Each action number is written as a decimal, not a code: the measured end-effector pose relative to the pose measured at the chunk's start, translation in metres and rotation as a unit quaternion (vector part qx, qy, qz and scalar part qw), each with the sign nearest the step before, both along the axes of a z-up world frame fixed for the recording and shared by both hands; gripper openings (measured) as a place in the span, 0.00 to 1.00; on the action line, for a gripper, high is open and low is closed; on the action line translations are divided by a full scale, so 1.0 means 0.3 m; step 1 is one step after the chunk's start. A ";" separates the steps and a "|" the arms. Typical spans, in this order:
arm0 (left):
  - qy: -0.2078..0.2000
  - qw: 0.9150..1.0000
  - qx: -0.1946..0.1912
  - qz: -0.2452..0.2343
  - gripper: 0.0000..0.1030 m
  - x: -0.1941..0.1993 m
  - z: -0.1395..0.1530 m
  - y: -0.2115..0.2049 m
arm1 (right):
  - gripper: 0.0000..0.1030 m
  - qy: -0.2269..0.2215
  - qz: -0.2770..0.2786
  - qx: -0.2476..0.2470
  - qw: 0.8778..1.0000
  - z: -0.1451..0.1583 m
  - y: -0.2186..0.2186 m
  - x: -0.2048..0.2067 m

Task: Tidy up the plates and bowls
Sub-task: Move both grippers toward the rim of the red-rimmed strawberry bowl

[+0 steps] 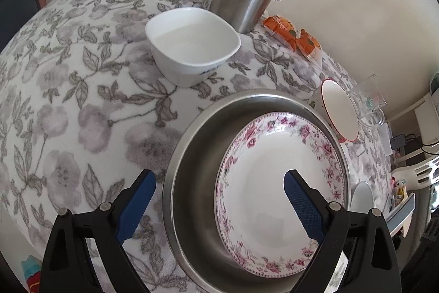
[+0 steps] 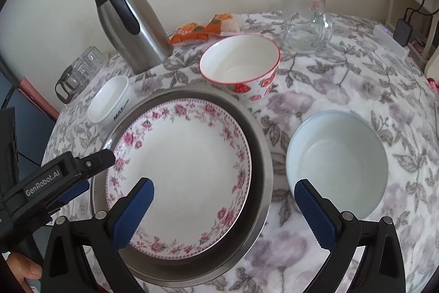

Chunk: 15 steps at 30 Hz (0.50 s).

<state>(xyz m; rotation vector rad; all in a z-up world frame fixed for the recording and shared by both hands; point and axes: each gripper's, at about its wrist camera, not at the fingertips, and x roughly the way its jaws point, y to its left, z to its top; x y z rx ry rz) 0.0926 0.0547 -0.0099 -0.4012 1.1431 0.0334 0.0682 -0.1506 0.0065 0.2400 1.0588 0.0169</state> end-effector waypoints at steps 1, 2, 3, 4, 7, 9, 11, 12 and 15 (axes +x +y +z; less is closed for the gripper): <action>-0.003 1.000 0.007 -0.002 0.92 0.006 0.003 -0.007 | 1.00 -0.004 -0.004 0.001 1.000 0.006 -0.009 0.005; -0.004 1.000 0.014 -0.005 0.92 0.013 0.004 -0.016 | 1.00 -0.007 -0.007 0.003 1.000 0.009 -0.015 0.009; -0.004 1.000 0.020 -0.008 0.92 0.019 0.003 -0.024 | 1.00 -0.009 -0.011 0.003 1.000 0.012 -0.022 0.013; -0.005 1.000 0.025 -0.009 0.92 0.028 0.002 -0.033 | 1.00 -0.011 -0.015 0.003 1.000 0.013 -0.028 0.017; -0.014 0.999 0.033 -0.013 0.92 0.046 0.007 -0.054 | 1.00 -0.015 -0.021 0.003 1.000 0.016 -0.045 0.035; -0.024 0.999 0.041 -0.014 0.92 0.060 0.020 -0.066 | 1.00 -0.021 -0.025 0.000 0.999 0.021 -0.055 0.045; -0.033 0.998 0.050 -0.015 0.92 0.073 0.029 -0.078 | 1.00 -0.027 -0.031 -0.002 0.999 0.029 -0.069 0.056; -0.040 0.998 0.056 -0.015 0.92 0.082 0.034 -0.085 | 1.00 -0.030 -0.034 -0.002 0.999 0.033 -0.076 0.062; -0.052 0.997 0.057 -0.014 0.92 0.109 0.039 -0.095 | 1.00 -0.038 -0.044 -0.003 0.998 0.044 -0.098 0.081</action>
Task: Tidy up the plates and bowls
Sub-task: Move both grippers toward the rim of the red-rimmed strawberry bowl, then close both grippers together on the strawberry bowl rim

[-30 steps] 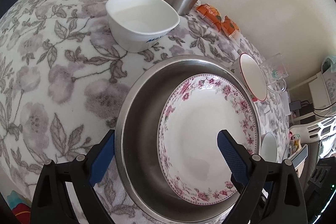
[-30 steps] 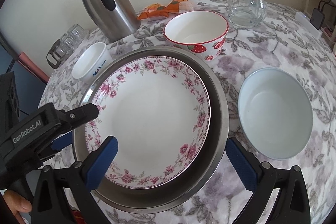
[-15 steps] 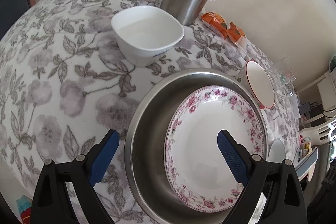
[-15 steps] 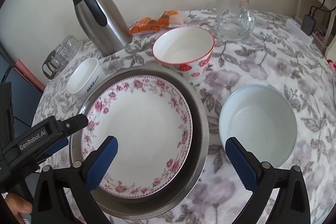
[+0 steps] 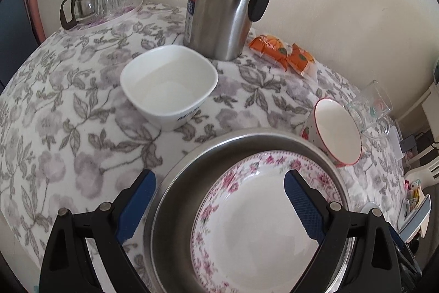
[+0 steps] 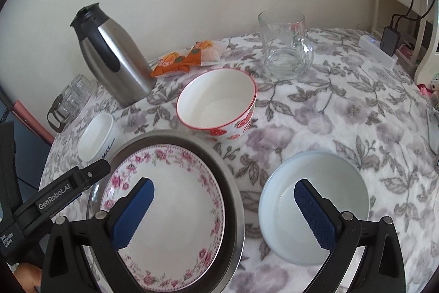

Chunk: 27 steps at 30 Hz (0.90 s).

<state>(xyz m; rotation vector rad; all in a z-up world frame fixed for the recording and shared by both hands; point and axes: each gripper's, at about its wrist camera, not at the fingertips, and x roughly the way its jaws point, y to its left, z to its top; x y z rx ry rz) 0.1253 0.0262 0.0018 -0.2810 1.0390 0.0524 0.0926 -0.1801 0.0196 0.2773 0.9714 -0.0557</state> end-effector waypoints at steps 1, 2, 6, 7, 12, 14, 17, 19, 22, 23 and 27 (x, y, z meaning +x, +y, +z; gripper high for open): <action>-0.002 1.000 -0.001 0.001 0.92 0.007 0.001 -0.002 | 1.00 -0.002 -0.002 -0.002 1.000 0.002 -0.005 0.006; -0.004 1.000 -0.003 0.001 0.92 0.015 0.001 -0.004 | 1.00 -0.004 -0.004 -0.004 1.000 0.005 -0.011 0.012; -0.012 1.000 0.000 0.003 0.99 0.044 -0.003 -0.008 | 1.00 -0.010 -0.011 -0.009 1.000 0.009 -0.035 0.036; -0.016 1.000 0.001 0.003 0.99 0.051 -0.004 -0.009 | 1.00 -0.011 -0.013 -0.008 1.000 0.009 -0.040 0.042; -0.044 0.999 0.008 0.011 0.99 0.075 0.004 -0.008 | 1.00 -0.017 -0.019 -0.014 1.000 0.006 -0.064 0.074; -0.057 0.998 0.009 0.017 0.99 0.085 0.010 -0.005 | 1.00 -0.022 -0.021 -0.017 0.999 0.005 -0.075 0.088; -0.066 0.998 -0.009 0.010 0.99 0.110 0.013 -0.009 | 1.00 -0.028 -0.025 -0.018 0.999 -0.003 -0.091 0.108; -0.072 0.997 -0.026 0.002 0.99 0.126 0.013 -0.017 | 1.00 -0.033 -0.031 -0.019 0.999 -0.008 -0.105 0.119; -0.080 0.997 -0.022 0.002 0.99 0.144 0.011 -0.042 | 1.00 -0.037 -0.039 -0.013 0.998 -0.014 -0.125 0.139; -0.080 0.997 -0.017 -0.001 0.99 0.152 0.008 -0.053 | 1.00 -0.041 -0.039 -0.011 0.998 -0.013 -0.129 0.146; -0.069 0.997 0.000 -0.040 0.99 0.203 0.010 -0.112 | 0.96 -0.044 -0.046 -0.022 0.998 -0.015 -0.136 0.184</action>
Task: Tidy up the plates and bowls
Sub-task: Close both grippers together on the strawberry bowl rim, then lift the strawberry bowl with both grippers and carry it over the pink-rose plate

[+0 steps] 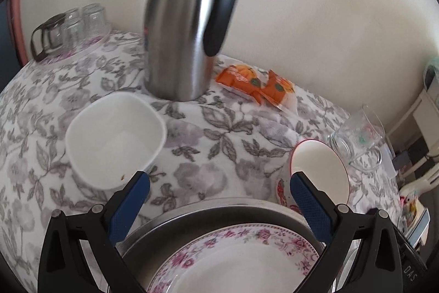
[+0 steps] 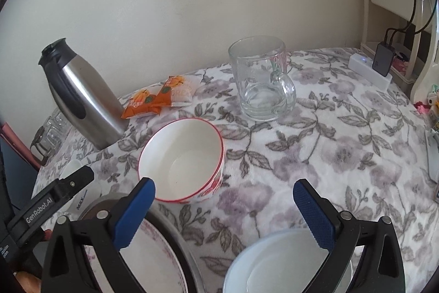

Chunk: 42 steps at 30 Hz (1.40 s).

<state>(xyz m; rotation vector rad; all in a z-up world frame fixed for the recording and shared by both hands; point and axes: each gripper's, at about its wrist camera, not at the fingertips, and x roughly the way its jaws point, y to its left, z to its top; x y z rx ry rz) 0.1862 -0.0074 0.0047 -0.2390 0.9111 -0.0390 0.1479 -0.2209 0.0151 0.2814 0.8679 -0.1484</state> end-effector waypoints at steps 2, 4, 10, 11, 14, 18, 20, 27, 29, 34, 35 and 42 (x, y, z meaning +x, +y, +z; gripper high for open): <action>0.003 1.000 0.018 -0.014 0.99 0.025 0.015 -0.024 | 0.89 0.002 -0.003 0.000 1.000 -0.002 -0.002 0.019; 0.021 0.999 0.033 -0.029 0.99 0.063 0.029 -0.047 | 0.87 0.006 -0.001 -0.002 1.000 -0.006 0.000 0.043; 0.055 0.996 0.048 -0.051 0.99 0.156 0.051 -0.089 | 0.70 0.037 -0.001 0.003 0.999 -0.054 -0.005 0.111; 0.060 0.995 0.050 -0.056 0.99 0.168 0.047 -0.098 | 0.67 0.040 0.000 0.007 0.999 -0.064 -0.005 0.119; 0.081 0.993 0.054 -0.071 0.98 0.203 0.017 -0.132 | 0.63 0.051 -0.001 0.004 0.999 -0.088 0.001 0.143; 0.106 0.989 0.058 -0.089 0.86 0.237 -0.025 -0.174 | 0.51 0.065 0.003 0.002 0.998 -0.115 0.012 0.175; 0.119 0.986 0.052 -0.102 0.76 0.249 -0.046 -0.194 | 0.46 0.073 -0.001 -0.004 0.997 -0.130 0.015 0.191; 0.157 0.977 0.046 -0.136 0.53 0.269 -0.102 -0.254 | 0.34 0.110 0.002 -0.004 0.994 -0.188 0.010 0.235; 0.167 0.975 0.043 -0.139 0.40 0.273 -0.120 -0.265 | 0.33 0.118 0.005 0.002 0.993 -0.208 0.007 0.238; 0.182 0.971 0.026 -0.150 0.19 0.276 -0.163 -0.282 | 0.24 0.116 0.019 0.019 0.993 -0.217 0.008 0.239; 0.182 0.971 0.021 -0.152 0.15 0.275 -0.164 -0.283 | 0.20 0.112 0.023 0.026 0.993 -0.216 0.008 0.238; 0.167 0.972 0.020 -0.166 0.09 0.264 -0.143 -0.300 | 0.18 0.105 0.016 0.036 0.994 -0.212 0.000 0.230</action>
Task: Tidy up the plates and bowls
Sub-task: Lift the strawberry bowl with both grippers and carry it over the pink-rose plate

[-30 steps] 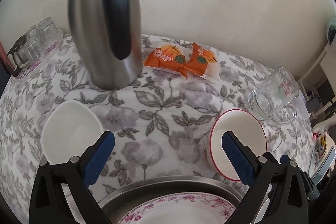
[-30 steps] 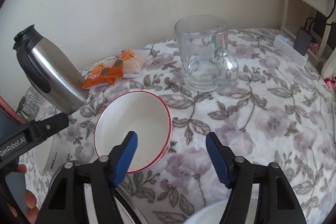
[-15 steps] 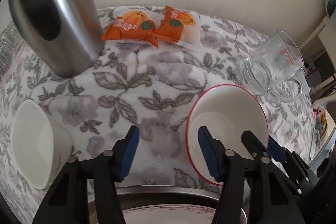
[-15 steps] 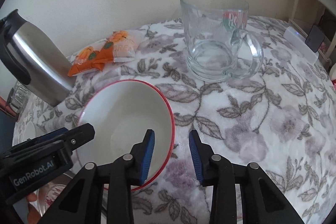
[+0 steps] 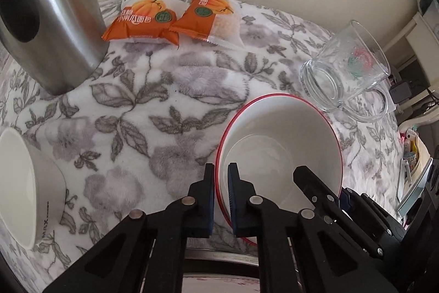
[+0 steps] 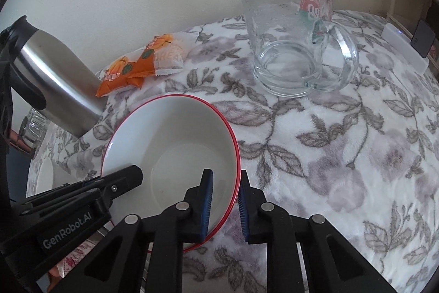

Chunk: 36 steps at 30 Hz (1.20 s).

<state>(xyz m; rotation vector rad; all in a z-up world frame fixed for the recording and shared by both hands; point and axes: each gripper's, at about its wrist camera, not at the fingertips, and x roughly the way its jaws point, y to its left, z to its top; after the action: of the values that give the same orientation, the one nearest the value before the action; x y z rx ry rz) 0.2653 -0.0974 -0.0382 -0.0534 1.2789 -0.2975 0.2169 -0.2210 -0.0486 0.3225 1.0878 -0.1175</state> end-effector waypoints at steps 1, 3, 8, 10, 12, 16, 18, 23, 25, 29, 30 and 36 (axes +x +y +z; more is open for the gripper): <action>-0.003 1.000 -0.003 0.000 0.09 0.002 0.002 0.002 | 0.18 -0.005 -0.002 0.002 1.000 0.004 -0.004 -0.003; -0.010 1.000 -0.012 0.000 0.09 0.002 0.007 0.002 | 0.18 -0.016 -0.006 0.001 1.000 0.017 -0.011 -0.010; -0.035 0.999 -0.022 -0.001 0.09 -0.010 0.049 0.003 | 0.18 -0.042 -0.012 -0.005 0.999 0.064 -0.008 -0.027; -0.051 0.998 -0.026 0.000 0.09 -0.024 0.091 0.011 | 0.18 -0.056 -0.009 -0.004 0.998 0.094 -0.003 -0.037; -0.067 0.997 -0.027 0.000 0.09 -0.040 0.132 0.016 | 0.18 -0.069 -0.008 -0.004 0.998 0.134 0.005 -0.056; -0.096 0.995 -0.026 0.003 0.09 -0.100 0.226 0.028 | 0.18 -0.089 -0.006 -0.019 0.996 0.216 0.036 -0.102; -0.103 0.994 -0.030 0.009 0.09 -0.134 0.261 0.043 | 0.18 -0.097 -0.006 -0.020 0.995 0.252 0.052 -0.135; -0.104 0.994 -0.035 0.019 0.09 -0.217 0.304 0.088 | 0.18 -0.105 -0.001 -0.022 0.994 0.310 0.086 -0.230; -0.108 0.993 -0.036 0.025 0.09 -0.258 0.321 0.111 | 0.18 -0.106 0.002 -0.016 0.994 0.325 0.098 -0.259; -0.107 0.992 -0.047 0.043 0.09 -0.320 0.341 0.150 | 0.18 -0.109 0.003 -0.011 0.994 0.360 0.122 -0.325; -0.107 0.992 -0.052 0.046 0.09 -0.338 0.346 0.160 | 0.18 -0.112 0.002 -0.012 0.994 0.370 0.128 -0.339; -0.108 0.988 -0.086 0.071 0.09 -0.434 0.373 0.217 | 0.18 -0.125 0.015 -0.017 0.992 0.432 0.169 -0.417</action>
<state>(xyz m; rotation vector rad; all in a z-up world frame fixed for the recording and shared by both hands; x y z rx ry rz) 0.1350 -0.0324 0.0739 -0.2512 1.0260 -0.2827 0.0919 -0.1704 0.0809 0.2819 0.8413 -0.0655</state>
